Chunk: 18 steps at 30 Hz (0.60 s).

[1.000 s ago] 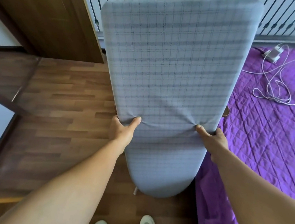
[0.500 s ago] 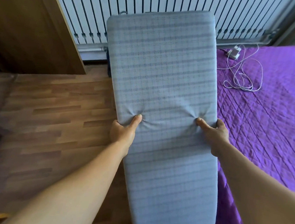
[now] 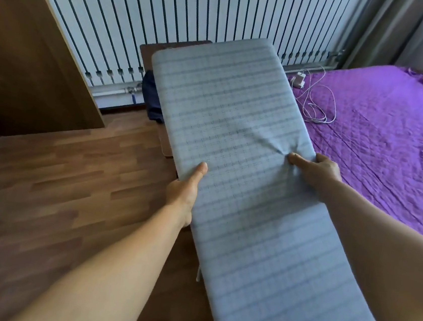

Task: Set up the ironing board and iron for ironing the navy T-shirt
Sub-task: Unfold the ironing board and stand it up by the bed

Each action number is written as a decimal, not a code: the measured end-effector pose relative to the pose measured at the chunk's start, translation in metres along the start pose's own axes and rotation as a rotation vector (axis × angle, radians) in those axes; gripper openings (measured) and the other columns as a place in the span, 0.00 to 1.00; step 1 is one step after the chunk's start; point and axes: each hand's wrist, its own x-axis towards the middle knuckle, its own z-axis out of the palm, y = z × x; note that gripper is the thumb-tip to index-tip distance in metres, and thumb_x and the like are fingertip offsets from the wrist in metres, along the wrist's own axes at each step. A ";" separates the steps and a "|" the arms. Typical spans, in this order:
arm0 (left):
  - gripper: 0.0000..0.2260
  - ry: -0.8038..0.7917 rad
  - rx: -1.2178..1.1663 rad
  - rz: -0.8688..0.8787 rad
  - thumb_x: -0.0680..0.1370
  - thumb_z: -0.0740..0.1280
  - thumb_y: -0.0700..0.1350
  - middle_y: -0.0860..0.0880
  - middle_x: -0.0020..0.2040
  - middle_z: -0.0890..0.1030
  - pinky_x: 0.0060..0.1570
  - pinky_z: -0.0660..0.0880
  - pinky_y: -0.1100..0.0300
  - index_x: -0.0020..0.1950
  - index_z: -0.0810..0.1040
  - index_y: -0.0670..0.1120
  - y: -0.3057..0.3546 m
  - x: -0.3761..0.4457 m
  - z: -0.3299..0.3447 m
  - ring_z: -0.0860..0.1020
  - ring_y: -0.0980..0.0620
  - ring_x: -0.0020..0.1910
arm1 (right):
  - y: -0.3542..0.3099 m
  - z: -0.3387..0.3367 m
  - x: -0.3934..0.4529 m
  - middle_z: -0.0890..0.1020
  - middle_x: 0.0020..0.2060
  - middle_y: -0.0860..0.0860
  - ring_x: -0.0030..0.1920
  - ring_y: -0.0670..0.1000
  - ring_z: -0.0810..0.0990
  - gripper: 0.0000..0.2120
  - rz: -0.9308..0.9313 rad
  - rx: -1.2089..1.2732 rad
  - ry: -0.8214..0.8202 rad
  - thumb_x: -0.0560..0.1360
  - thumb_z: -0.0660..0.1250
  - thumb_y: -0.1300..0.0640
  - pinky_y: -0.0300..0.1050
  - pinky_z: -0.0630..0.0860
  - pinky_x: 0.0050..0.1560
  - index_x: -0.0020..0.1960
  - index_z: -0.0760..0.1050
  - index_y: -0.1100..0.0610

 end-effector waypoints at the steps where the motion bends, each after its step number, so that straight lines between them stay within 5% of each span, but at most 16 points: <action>1: 0.25 -0.033 -0.013 -0.018 0.67 0.75 0.59 0.46 0.52 0.83 0.38 0.79 0.55 0.56 0.80 0.44 0.001 -0.001 0.002 0.82 0.46 0.48 | -0.003 -0.003 0.000 0.83 0.49 0.50 0.51 0.56 0.81 0.35 0.004 -0.005 -0.008 0.51 0.73 0.31 0.54 0.79 0.56 0.52 0.79 0.51; 4: 0.31 -0.091 -0.020 -0.065 0.64 0.71 0.67 0.45 0.54 0.83 0.41 0.80 0.50 0.58 0.80 0.47 0.006 -0.006 0.010 0.82 0.44 0.51 | -0.019 -0.015 -0.008 0.82 0.52 0.52 0.53 0.57 0.81 0.27 0.004 -0.044 -0.023 0.59 0.74 0.35 0.53 0.77 0.58 0.50 0.78 0.51; 7: 0.37 -0.084 -0.020 -0.077 0.59 0.69 0.73 0.44 0.55 0.83 0.48 0.80 0.45 0.57 0.80 0.49 0.012 -0.009 0.018 0.82 0.43 0.51 | -0.026 -0.023 -0.007 0.79 0.55 0.53 0.57 0.58 0.78 0.31 0.021 -0.085 -0.021 0.65 0.74 0.39 0.52 0.75 0.61 0.61 0.75 0.55; 12: 0.35 0.008 -0.048 -0.091 0.63 0.68 0.71 0.43 0.52 0.83 0.48 0.80 0.44 0.56 0.79 0.45 0.017 -0.010 0.030 0.82 0.42 0.48 | -0.038 -0.027 -0.013 0.79 0.53 0.54 0.58 0.59 0.78 0.33 0.004 -0.124 -0.038 0.63 0.72 0.36 0.50 0.73 0.60 0.60 0.75 0.56; 16: 0.37 0.033 -0.060 -0.103 0.61 0.67 0.73 0.43 0.51 0.83 0.45 0.80 0.46 0.56 0.79 0.45 0.017 -0.007 0.032 0.82 0.42 0.47 | -0.034 -0.014 0.010 0.80 0.58 0.57 0.62 0.62 0.75 0.48 0.047 -0.158 0.011 0.45 0.64 0.24 0.61 0.66 0.67 0.59 0.75 0.50; 18: 0.33 0.062 -0.067 -0.088 0.65 0.67 0.71 0.43 0.49 0.83 0.44 0.80 0.47 0.54 0.78 0.44 0.018 -0.006 0.031 0.82 0.43 0.44 | -0.043 -0.009 -0.005 0.77 0.61 0.58 0.65 0.63 0.71 0.43 0.091 -0.185 0.053 0.54 0.65 0.26 0.61 0.64 0.68 0.61 0.74 0.51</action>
